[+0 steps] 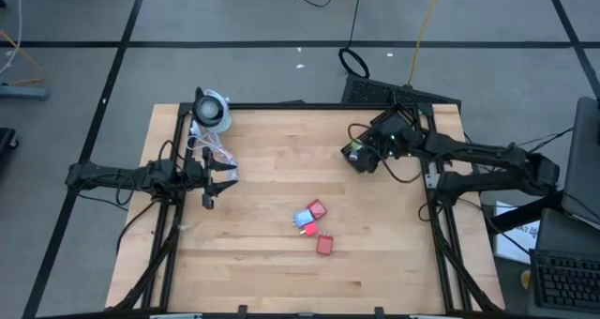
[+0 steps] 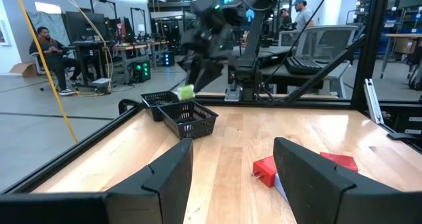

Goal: Pick & Place Office items
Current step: Put the small green charger adapter into the bottom black bin, then put the big light blue charger adapter into the bottom black bin

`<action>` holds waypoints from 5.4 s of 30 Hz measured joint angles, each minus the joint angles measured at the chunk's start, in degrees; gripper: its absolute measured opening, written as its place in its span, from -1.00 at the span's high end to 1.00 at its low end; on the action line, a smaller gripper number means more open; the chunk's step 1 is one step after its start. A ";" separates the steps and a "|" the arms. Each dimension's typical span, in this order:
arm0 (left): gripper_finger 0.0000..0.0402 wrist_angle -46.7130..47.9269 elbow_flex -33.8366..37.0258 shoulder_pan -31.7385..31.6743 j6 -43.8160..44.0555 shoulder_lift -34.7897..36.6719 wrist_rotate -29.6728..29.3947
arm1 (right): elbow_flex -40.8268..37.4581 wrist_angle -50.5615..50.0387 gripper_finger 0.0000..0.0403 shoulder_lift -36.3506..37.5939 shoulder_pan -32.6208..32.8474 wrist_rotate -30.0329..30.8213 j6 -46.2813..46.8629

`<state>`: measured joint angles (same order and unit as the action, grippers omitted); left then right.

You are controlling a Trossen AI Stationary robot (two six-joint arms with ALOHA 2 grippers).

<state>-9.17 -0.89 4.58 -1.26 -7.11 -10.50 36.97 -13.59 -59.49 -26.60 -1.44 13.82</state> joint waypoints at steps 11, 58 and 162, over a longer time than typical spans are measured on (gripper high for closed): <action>-0.07 0.00 0.00 0.00 0.00 0.02 -0.02 | 11.26 -21.00 0.41 -10.61 -8.64 -1.67 -5.95; -0.07 0.01 0.00 0.00 0.00 0.00 -0.02 | 20.31 -19.26 0.11 -27.28 -10.17 3.10 -11.54; -0.26 -4.13 -36.37 9.73 34.11 -80.82 -12.64 | -29.42 56.16 0.30 23.33 18.66 -20.72 -2.74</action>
<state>-13.30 -37.25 14.31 32.85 -87.93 -23.14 7.55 42.58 -36.15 -7.94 -22.16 11.08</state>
